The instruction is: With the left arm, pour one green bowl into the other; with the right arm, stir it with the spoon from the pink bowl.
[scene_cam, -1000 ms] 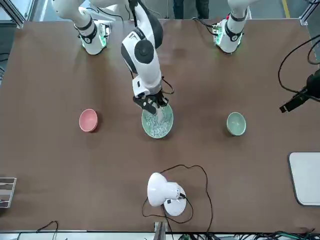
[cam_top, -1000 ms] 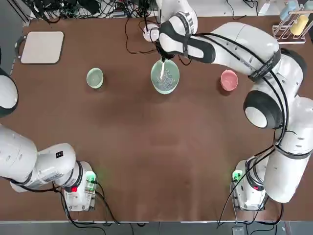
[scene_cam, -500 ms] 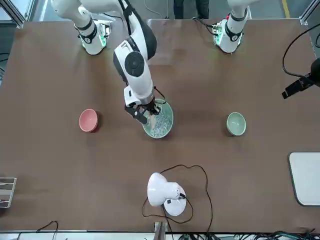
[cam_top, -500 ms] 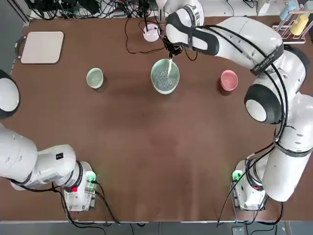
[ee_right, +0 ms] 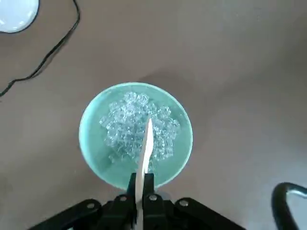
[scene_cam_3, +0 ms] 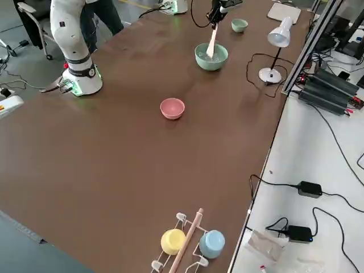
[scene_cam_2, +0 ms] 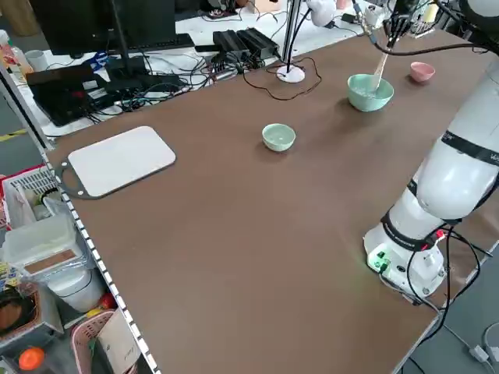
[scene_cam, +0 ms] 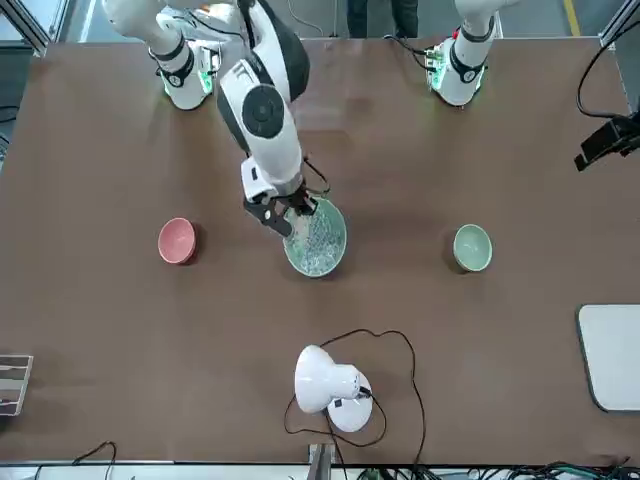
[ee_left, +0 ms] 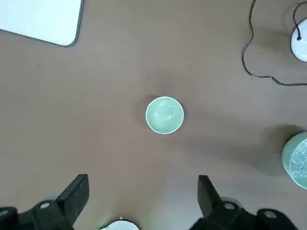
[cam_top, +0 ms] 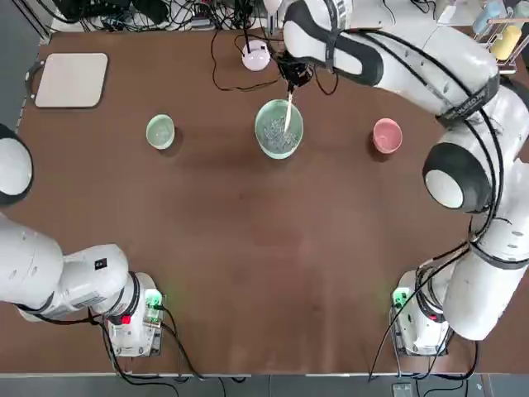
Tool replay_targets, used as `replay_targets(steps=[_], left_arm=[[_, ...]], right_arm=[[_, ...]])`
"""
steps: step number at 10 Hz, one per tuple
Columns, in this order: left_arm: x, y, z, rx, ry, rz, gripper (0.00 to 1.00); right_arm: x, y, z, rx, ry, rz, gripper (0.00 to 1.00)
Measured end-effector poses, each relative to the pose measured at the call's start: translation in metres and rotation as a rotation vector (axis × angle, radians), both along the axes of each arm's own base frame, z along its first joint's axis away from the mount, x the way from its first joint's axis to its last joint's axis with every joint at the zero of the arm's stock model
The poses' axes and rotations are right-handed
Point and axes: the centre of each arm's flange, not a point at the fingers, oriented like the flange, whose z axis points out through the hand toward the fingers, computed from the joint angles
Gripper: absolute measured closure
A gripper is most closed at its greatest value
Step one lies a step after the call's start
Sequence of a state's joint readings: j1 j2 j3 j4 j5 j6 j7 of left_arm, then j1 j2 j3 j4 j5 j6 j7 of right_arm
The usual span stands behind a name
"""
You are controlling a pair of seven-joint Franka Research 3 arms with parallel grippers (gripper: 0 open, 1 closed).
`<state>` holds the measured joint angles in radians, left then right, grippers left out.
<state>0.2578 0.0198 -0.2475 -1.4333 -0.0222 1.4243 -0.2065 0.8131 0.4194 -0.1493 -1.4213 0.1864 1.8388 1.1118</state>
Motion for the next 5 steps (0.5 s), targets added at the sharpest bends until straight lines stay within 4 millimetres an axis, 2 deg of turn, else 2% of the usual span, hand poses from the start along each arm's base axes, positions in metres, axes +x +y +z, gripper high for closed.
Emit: replay_targets(steps=[1,3,5], left_arm=[[0.0,-0.004,-0.001,-0.001,0.0,-0.04,0.0],[0.0,-0.01,-0.001,-0.002,-0.001,-0.094,0.0],[0.0,-0.014,-0.001,0.001,-0.001,-0.121,0.0]], right_arm=[[-0.005,-0.012,0.027,0.01,0.012,0.025,0.94],[0.0,-0.055,0.066,0.021,0.037,0.052,0.94],[0.022,-0.109,0.085,0.051,0.031,0.075,0.94]])
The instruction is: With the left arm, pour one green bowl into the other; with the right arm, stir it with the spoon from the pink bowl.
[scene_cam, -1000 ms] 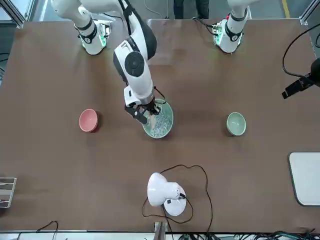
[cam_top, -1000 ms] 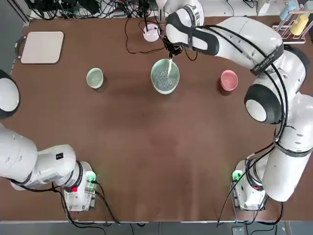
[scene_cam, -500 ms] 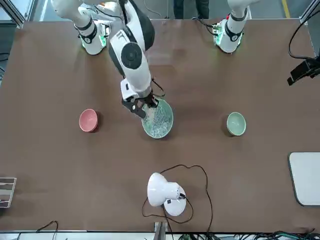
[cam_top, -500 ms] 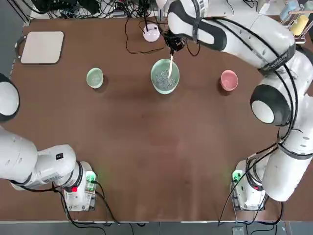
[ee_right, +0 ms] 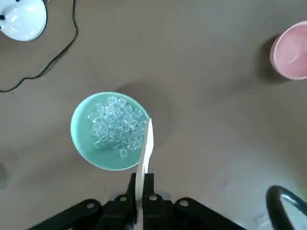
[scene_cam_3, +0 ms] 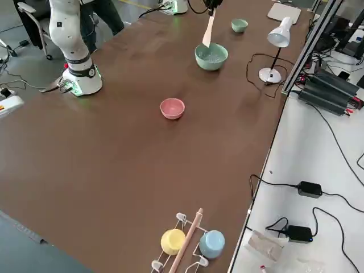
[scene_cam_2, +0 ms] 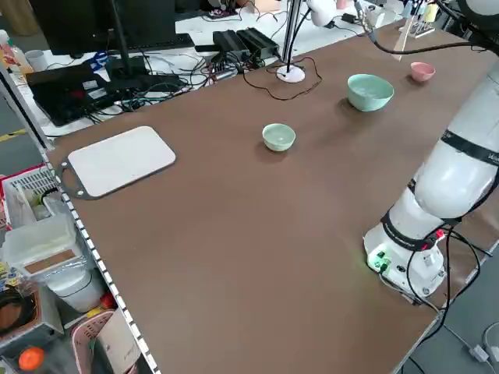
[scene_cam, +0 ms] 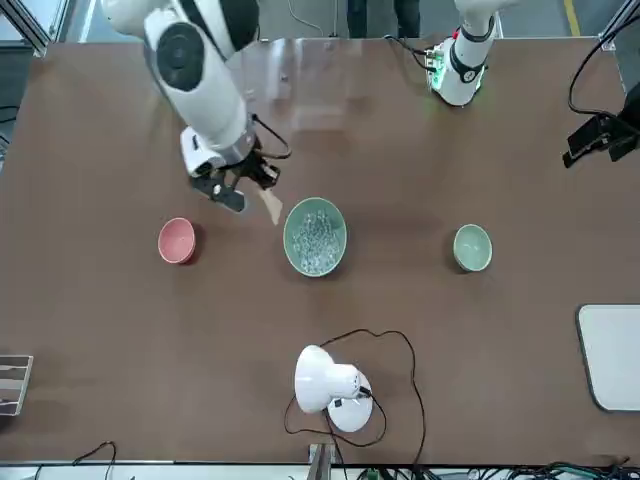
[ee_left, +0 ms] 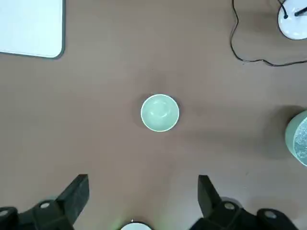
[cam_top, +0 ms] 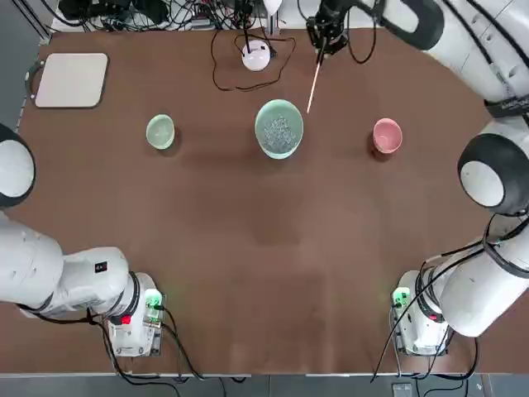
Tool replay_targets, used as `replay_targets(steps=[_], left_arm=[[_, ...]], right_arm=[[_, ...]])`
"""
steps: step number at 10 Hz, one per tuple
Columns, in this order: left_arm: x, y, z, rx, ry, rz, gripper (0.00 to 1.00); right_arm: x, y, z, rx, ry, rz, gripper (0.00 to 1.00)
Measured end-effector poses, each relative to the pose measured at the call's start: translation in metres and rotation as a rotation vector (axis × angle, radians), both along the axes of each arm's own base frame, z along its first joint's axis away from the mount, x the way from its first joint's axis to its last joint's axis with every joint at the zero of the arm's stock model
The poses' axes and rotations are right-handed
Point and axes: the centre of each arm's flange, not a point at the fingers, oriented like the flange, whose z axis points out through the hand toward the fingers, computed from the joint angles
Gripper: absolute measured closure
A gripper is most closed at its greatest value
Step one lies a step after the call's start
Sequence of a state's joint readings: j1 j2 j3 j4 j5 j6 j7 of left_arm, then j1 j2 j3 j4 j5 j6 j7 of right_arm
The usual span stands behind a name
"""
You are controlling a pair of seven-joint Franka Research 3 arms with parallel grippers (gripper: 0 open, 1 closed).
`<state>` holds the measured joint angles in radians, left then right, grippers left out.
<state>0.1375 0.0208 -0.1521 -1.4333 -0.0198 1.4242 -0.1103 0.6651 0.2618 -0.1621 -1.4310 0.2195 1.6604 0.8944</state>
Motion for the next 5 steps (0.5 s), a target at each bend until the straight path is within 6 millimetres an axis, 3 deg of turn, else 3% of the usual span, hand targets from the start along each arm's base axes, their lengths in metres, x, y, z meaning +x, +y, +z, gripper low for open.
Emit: replay_targets(steps=[2,5], left_arm=[[0.0,0.007,0.0,0.002,-0.001,0.002,0.0],[0.0,0.014,0.0,0.002,-0.001,-0.004,0.0]], right_arm=[[0.018,-0.05,0.0,0.02,0.007,0.047,0.94],[0.027,-0.117,0.002,0.028,0.053,0.103,0.94]])
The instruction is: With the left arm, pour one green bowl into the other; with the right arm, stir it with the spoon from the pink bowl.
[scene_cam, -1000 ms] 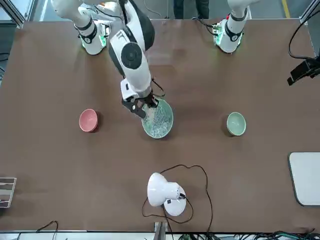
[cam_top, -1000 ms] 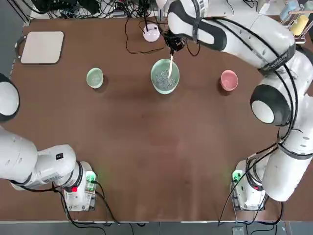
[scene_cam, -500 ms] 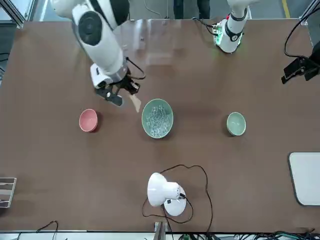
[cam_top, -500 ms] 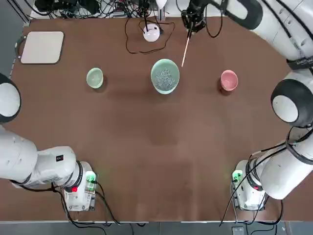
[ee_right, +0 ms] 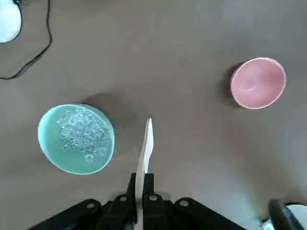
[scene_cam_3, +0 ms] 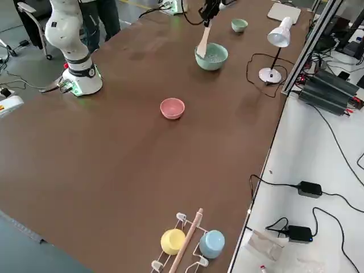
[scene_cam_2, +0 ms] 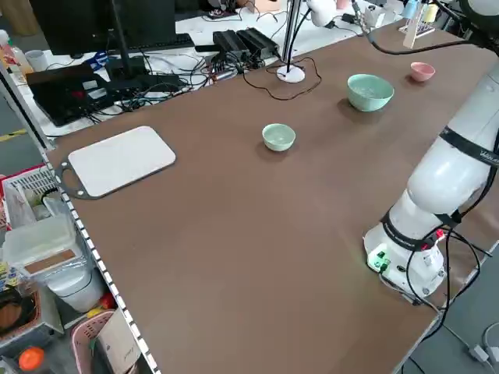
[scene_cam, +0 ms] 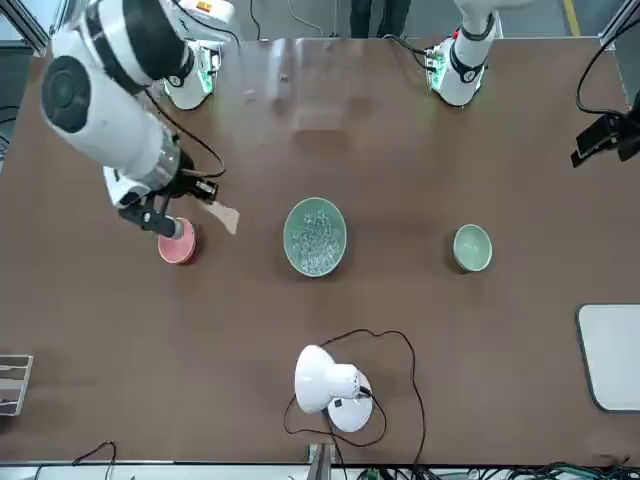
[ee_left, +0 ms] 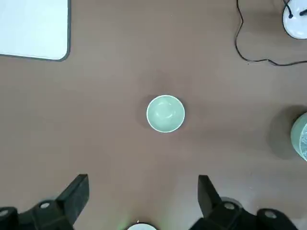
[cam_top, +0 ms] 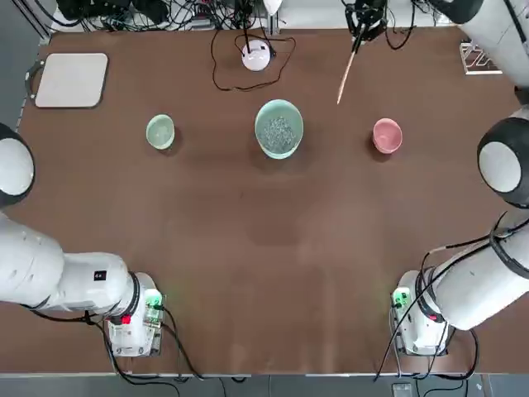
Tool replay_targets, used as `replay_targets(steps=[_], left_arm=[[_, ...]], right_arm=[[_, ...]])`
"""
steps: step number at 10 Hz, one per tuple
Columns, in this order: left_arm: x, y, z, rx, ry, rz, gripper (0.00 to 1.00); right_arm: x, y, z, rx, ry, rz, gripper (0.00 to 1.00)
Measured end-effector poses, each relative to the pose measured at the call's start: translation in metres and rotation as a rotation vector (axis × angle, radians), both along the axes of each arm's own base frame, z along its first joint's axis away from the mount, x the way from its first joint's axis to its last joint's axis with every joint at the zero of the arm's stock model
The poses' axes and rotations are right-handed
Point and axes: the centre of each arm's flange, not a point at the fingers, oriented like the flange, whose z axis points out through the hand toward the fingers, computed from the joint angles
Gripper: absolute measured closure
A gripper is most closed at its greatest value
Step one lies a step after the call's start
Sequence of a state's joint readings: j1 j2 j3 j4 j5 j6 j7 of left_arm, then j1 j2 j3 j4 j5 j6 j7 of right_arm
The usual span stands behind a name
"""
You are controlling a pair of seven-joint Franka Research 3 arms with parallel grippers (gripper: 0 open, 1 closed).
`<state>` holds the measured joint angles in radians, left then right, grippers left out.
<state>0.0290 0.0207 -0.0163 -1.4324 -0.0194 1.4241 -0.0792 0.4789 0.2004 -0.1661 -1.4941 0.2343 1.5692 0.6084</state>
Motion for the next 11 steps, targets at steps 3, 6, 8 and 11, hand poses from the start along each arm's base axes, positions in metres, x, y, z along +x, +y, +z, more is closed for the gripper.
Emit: replay_targets(steps=[3,6,8,11], left_arm=[[0.003,0.004,-0.002,0.0,-0.004,0.006,0.0],[0.004,0.005,0.0,0.001,-0.019,0.009,0.0],[0.005,0.004,0.002,0.001,-0.033,0.007,0.0],[0.005,0.004,0.006,0.001,-0.046,0.008,0.0]], right_arm=[[-0.004,-0.057,-0.02,0.03,0.008,0.062,0.94],[-0.021,-0.099,-0.037,0.07,0.01,0.129,0.94],[-0.027,-0.142,-0.047,0.163,0.003,0.175,0.94],[-0.039,-0.191,-0.079,0.301,-0.063,0.178,0.94]])
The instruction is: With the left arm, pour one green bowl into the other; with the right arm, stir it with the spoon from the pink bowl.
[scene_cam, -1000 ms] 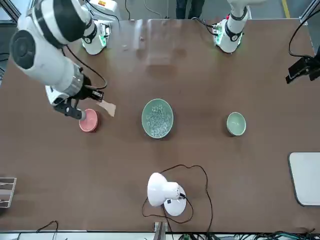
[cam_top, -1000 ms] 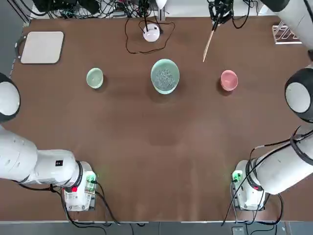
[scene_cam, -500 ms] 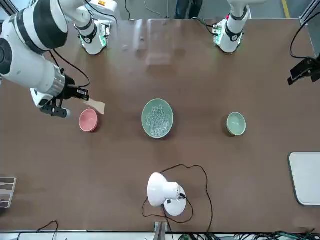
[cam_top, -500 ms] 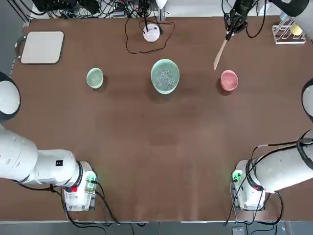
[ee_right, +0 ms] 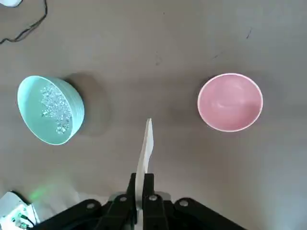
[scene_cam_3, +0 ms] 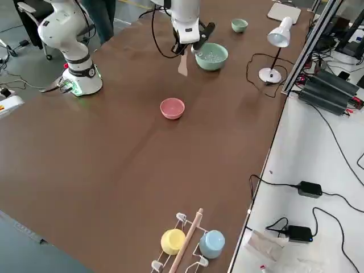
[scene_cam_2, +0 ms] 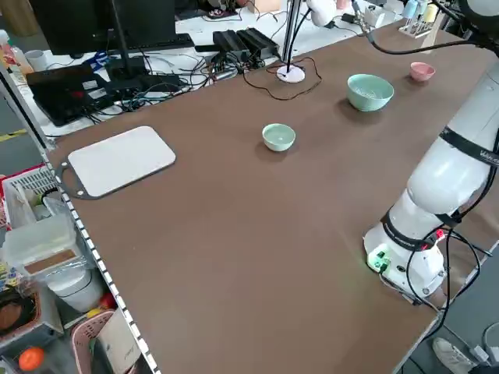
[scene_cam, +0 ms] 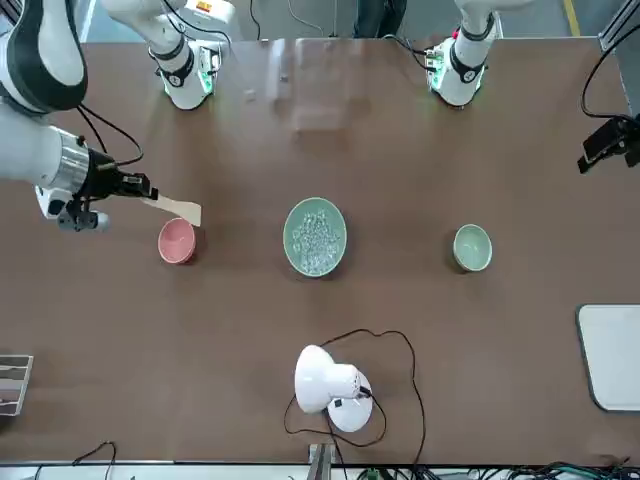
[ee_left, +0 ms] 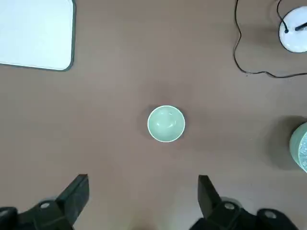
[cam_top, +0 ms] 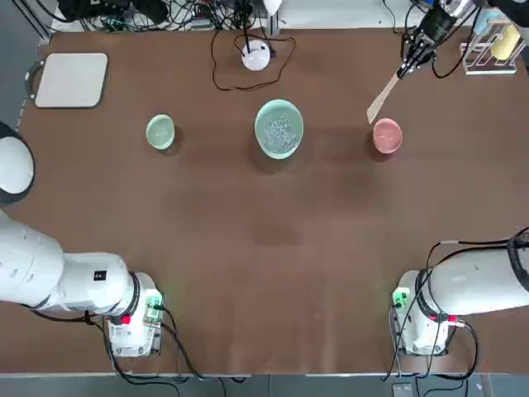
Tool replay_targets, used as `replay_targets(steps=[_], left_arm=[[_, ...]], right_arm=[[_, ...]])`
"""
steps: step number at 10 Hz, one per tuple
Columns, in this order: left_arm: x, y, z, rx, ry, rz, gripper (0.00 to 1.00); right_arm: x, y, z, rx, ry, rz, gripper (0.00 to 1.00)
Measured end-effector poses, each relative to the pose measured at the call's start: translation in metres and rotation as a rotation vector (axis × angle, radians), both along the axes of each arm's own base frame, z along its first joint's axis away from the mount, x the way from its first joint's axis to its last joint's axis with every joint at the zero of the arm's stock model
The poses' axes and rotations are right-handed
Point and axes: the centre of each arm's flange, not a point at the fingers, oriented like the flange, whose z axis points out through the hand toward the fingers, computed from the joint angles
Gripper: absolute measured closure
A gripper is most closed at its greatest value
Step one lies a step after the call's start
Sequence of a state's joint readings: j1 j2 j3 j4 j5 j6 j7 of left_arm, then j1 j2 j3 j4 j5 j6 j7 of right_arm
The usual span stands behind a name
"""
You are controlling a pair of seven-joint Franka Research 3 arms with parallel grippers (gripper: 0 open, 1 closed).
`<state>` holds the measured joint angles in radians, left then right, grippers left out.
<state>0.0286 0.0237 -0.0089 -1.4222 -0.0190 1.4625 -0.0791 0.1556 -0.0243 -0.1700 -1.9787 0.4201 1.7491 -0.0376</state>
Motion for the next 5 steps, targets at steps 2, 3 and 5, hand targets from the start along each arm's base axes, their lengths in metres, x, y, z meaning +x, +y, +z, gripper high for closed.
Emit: replay_targets(steps=[2,3,5], left_arm=[[0.0,0.0,0.001,0.0,-0.001,0.001,0.0],[0.0,0.001,0.001,0.0,-0.002,0.003,0.0],[0.001,0.007,0.002,0.001,-0.014,0.011,0.0]], right_arm=[[-0.011,-0.032,-0.015,0.074,-0.017,-0.016,0.94],[-0.016,-0.051,-0.023,0.108,-0.026,-0.022,0.94],[-0.026,-0.09,-0.039,0.149,-0.045,-0.035,0.94]])
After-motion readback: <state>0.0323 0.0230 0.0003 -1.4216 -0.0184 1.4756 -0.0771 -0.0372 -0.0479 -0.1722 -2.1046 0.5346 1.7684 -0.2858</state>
